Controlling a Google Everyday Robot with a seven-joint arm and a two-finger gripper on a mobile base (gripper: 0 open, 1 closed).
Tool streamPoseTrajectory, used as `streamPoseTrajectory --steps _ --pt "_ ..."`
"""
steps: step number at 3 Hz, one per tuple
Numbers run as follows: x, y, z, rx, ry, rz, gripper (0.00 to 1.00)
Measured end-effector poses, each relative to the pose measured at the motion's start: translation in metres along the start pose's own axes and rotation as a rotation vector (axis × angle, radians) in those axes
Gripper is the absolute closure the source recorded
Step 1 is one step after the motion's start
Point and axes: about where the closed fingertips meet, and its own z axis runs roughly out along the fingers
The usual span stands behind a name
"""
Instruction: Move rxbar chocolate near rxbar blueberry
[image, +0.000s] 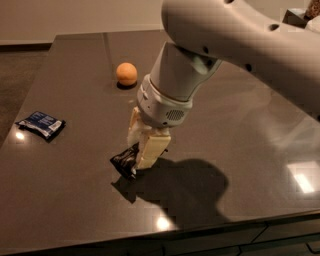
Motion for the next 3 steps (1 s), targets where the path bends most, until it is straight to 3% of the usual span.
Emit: streamPoseTrajectory --steps 1,2,3 --pt "-0.053 -0.024 0.028 0.011 -0.041 -0.002 1.00" --pt "-0.076 -0.044 0.045 0.030 -0.051 -0.005 1.00" --pt "-0.085 -0.079 0.066 0.058 -0.042 -0.013 1.00"
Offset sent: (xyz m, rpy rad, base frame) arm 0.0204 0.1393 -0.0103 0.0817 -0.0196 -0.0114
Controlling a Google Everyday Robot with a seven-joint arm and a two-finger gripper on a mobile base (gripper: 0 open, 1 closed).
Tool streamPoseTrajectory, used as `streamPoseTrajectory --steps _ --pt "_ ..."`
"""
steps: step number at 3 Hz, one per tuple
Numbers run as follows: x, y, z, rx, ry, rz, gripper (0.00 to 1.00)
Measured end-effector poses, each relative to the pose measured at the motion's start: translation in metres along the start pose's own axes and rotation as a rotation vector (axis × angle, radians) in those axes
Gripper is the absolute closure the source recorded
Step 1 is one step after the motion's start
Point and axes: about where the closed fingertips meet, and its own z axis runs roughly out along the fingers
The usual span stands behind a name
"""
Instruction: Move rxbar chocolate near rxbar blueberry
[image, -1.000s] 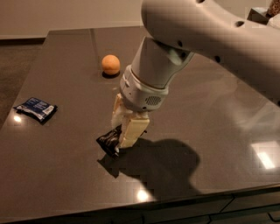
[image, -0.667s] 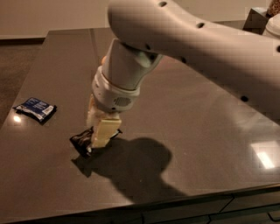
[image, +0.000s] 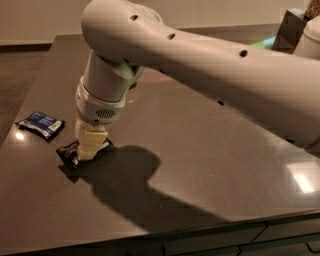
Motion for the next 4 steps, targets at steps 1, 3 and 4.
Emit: streamPoseTrajectory --steps 1,3,4 --pt "-0.008 -0.030 0.017 0.031 0.002 -0.027 1.00" --pt "-0.019 -0.069 0.031 0.053 -0.012 -0.035 0.77" --pt "-0.025 -0.081 0.032 0.059 -0.018 -0.043 0.52"
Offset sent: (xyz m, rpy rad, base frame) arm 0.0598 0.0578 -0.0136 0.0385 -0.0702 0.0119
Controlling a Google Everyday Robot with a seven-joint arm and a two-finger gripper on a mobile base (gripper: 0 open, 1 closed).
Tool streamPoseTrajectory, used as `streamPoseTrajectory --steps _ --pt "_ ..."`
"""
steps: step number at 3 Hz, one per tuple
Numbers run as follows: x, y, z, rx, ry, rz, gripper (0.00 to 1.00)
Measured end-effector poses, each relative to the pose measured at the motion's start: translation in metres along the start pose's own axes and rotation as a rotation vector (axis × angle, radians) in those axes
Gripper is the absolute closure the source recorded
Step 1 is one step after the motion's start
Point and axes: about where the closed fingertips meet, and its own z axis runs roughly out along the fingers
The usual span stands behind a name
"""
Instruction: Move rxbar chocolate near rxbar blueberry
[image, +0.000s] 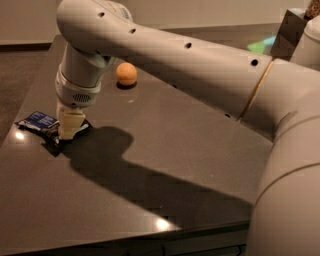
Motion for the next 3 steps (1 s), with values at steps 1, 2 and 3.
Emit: streamPoseTrajectory --steps 1,2,3 --pt "-0.0010 0.0000 0.0013 -0.002 0.000 -0.002 0.21" --pt "-0.0014 0.0005 0.0021 -0.004 0.000 -0.003 0.01" --pt "-0.0016 0.0007 0.0023 -0.004 0.000 -0.004 0.00"
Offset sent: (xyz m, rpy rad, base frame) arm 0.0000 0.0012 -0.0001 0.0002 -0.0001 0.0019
